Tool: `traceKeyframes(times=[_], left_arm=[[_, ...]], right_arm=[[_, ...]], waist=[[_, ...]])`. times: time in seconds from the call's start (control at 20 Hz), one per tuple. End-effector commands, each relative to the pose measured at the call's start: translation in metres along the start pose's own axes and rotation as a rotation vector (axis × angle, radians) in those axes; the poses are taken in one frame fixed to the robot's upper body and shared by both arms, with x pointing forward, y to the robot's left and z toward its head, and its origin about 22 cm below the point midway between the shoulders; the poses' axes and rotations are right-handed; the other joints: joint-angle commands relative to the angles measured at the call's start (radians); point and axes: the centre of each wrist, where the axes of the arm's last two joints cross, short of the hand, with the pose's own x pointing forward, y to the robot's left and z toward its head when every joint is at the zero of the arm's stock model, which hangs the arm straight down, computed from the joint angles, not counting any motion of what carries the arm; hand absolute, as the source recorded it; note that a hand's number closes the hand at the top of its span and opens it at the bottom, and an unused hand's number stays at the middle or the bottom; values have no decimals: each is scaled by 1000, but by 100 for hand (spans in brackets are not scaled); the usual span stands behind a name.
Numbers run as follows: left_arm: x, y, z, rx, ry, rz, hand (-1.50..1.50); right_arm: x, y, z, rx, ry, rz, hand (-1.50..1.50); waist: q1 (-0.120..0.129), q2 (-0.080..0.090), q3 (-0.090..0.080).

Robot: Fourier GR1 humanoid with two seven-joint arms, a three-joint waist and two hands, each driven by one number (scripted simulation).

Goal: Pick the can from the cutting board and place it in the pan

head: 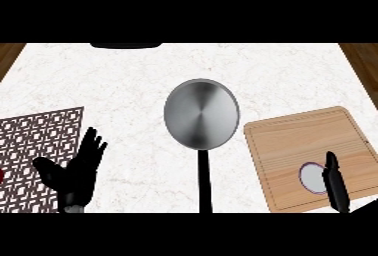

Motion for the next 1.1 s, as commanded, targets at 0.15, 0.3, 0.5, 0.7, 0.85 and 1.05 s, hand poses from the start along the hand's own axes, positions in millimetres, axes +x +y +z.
traceKeyframes(times=[0.15, 0.3, 0.5, 0.7, 0.85, 1.05], left_arm=[[4, 2, -7, -1, 33, -19, 0], [0, -7, -4, -23, 22, -13, 0], [-7, -14, -4, -40, 35, -15, 0], [-3, -8, -5, -24, 30, -13, 0], [-8, -7, -4, -11, 51, -4, 0], [-9, 3, -3, -23, 44, 3, 0]], right_arm=[[20, -15, -30, 46, 152, 210, -150], [11, -21, -33, 216, 267, 403, -150], [41, -18, -51, 318, 346, 584, -150], [109, -16, -69, 333, 371, 645, -150], [129, -15, -86, 385, 374, 707, -150], [117, -3, -82, 563, 484, 776, -150]], waist=[[27, 16, 4], [35, 18, 3], [45, 16, 4], [36, 3, 10], [25, 1, 12], [25, 0, 12]])
